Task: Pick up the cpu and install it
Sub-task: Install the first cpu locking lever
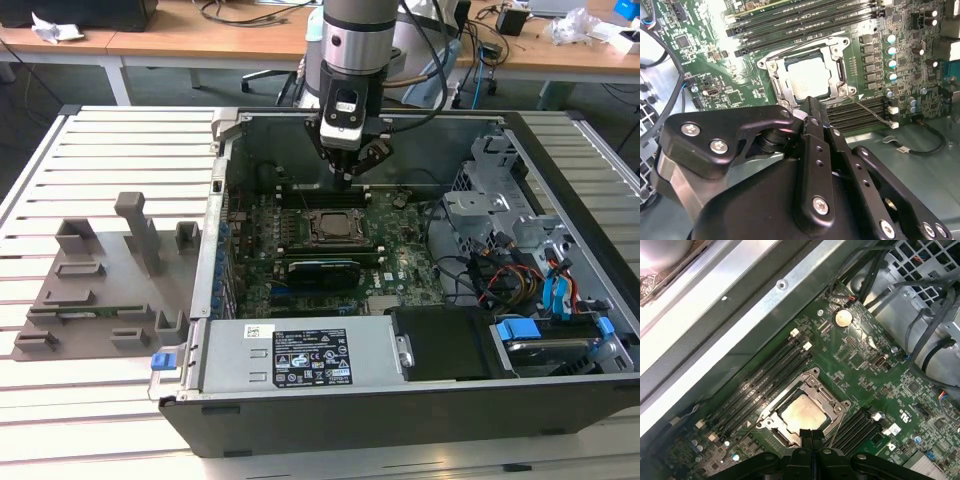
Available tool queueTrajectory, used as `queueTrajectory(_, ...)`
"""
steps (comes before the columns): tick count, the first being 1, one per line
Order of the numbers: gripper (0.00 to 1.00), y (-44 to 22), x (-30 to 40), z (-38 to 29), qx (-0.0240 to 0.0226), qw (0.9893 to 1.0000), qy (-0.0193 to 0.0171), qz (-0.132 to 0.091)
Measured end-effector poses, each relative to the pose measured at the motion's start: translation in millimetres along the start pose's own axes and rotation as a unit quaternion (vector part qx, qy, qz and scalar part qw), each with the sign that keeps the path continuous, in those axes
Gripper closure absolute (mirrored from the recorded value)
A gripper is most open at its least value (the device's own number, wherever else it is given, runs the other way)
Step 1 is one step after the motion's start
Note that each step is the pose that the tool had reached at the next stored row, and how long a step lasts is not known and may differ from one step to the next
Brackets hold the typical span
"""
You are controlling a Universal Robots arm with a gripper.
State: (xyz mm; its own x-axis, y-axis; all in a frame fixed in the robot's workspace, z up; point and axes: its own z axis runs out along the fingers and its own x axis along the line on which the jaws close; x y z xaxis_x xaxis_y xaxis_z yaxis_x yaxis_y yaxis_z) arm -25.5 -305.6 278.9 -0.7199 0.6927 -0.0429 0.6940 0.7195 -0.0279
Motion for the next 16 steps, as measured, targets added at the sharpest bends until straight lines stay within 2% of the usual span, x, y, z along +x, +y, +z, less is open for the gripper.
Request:
queueTrajectory(6, 0.89, 0.0, 0.0, 0.0, -0.0012, 0.9996, -0.0008, -0.028)
queueTrajectory(10, 0.89, 0.0, 0.0, 0.0, -0.0022, 0.9986, -0.0015, -0.052)
queueTrajectory(16, 0.89, 0.0, 0.0, 0.0, -0.0031, 0.9973, -0.0021, -0.073)
